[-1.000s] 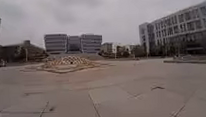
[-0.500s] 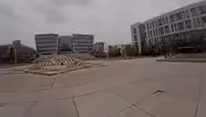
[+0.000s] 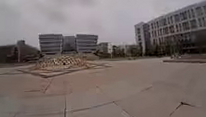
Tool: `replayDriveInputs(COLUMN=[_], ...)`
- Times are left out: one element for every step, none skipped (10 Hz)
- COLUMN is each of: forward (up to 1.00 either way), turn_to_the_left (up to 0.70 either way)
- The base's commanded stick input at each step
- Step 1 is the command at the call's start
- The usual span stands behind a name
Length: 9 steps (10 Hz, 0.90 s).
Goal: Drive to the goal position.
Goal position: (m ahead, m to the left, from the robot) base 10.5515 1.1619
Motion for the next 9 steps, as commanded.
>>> replayDriveInputs(forward=[1.0, 1.0, 1.0, 1.0, 1.0, 1.0, 1.0, 1.0, 1.0], turn_to_the_left=[0.0, 0.0, 0.0, 0.0, -0.1, -0.34, -0.14, 0.0, 0.0])
